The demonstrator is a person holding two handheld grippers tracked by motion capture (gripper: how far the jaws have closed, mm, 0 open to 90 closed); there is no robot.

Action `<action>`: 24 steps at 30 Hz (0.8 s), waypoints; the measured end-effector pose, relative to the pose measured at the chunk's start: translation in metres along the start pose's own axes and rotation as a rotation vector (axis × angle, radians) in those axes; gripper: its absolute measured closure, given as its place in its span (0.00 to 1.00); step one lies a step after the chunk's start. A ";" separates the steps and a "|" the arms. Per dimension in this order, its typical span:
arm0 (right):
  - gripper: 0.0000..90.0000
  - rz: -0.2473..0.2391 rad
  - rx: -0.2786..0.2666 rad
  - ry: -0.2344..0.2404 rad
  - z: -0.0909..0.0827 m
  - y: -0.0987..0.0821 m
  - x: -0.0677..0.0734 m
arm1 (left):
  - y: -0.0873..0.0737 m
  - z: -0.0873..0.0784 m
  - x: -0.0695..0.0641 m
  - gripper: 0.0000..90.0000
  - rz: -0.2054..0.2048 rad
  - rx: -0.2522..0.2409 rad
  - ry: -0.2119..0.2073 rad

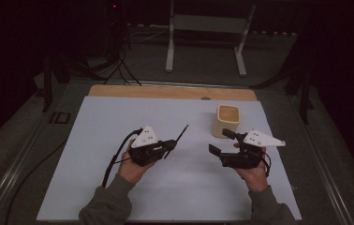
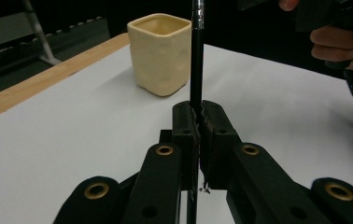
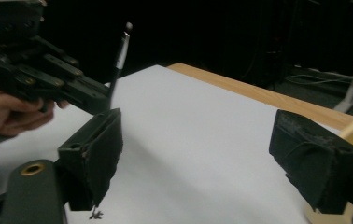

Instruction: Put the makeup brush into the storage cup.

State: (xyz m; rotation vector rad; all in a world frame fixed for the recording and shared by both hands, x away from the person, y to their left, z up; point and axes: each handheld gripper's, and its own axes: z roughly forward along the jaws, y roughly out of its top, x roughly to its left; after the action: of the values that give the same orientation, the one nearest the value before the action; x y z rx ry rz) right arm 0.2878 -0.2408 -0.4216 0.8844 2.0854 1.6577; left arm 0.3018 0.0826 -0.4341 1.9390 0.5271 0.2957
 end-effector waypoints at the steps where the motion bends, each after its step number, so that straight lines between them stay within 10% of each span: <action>1: 0.21 0.001 -0.003 0.007 0.001 0.001 0.001 | 0.000 0.001 -0.001 0.96 0.004 -0.004 -0.005; 16: 0.28 -0.004 -0.003 0.071 0.015 0.005 0.010 | 0.002 0.018 -0.016 0.96 0.019 -0.031 -0.047; 24: 0.51 0.004 -0.034 0.154 0.020 0.008 0.014 | 0.005 0.027 -0.025 0.96 0.024 -0.052 -0.079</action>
State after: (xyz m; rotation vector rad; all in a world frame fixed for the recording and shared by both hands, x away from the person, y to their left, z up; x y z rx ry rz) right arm 0.2915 -0.2152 -0.4181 0.7729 2.1483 1.8093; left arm 0.2929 0.0478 -0.4402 1.8999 0.4402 0.2447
